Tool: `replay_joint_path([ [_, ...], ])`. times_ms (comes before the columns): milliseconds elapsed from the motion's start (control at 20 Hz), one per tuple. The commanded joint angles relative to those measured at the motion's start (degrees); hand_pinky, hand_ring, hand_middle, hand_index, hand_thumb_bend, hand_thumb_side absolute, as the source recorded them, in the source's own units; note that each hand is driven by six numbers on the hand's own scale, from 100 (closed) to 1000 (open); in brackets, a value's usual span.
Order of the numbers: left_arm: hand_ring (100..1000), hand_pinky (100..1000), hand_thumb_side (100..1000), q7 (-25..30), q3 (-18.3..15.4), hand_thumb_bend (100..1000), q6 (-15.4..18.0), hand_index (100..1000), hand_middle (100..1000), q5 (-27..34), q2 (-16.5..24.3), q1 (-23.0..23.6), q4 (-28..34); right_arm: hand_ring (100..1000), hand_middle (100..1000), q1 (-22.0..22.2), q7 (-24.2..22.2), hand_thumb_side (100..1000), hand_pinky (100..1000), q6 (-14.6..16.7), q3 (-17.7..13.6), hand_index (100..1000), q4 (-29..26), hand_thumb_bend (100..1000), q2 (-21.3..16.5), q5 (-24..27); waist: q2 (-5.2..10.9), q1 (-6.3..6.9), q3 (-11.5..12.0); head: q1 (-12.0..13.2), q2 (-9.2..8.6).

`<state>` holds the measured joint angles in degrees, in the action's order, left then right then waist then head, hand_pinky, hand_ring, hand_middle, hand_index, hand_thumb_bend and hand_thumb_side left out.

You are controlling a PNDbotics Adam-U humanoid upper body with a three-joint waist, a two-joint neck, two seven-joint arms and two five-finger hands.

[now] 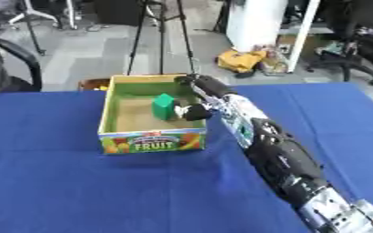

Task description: Pick up objects on the table and place them in the box.

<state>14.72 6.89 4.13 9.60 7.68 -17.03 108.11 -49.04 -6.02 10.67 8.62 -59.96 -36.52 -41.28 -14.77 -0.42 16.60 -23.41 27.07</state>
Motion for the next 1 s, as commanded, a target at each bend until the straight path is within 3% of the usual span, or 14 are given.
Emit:
replay_joint_path([
  [50,850,663,836,-0.2,-0.22,665,-0.13,762,568,0.04,0.51,-0.52,0.59,835,788,-0.64,0.55,661,797,-0.01,1.08,943,-6.81,100,-1.98,4.7,1.06,0.24,-1.55,1.04,-0.05],
  [100,850,663,836,-0.3,-0.35,667,-0.1,761,568,0.19,0.5,-0.34,0.49,833,779,-0.52,0.45,425,794,-0.19,1.61,941,-8.99,100,-2.11,6.27,1.14,0.39,-2.83,1.81,0.24],
  [350,850,663,834,-1.83,-1.89,672,-0.07,760,568,-0.54,0.36,0.74,0.06,833,769,1.67,-1.75,420,790,-1.26,4.35,938,-20.73,100,-2.43,14.59,1.82,1.14,-8.66,6.74,1.86],
  [550,850,663,831,-3.02,-2.66,671,0.16,759,567,-0.71,0.33,1.35,-0.05,836,769,5.41,-4.34,437,789,-2.55,5.77,939,-29.12,100,-2.84,18.46,2.17,1.71,-12.22,9.59,3.01],
  [1000,850,662,832,-4.51,-3.53,673,0.49,759,567,-1.21,0.36,2.18,-0.5,842,752,12.58,-8.38,531,787,-4.8,6.24,930,-36.21,100,-0.97,21.21,2.55,2.11,-15.52,11.14,4.48],
])
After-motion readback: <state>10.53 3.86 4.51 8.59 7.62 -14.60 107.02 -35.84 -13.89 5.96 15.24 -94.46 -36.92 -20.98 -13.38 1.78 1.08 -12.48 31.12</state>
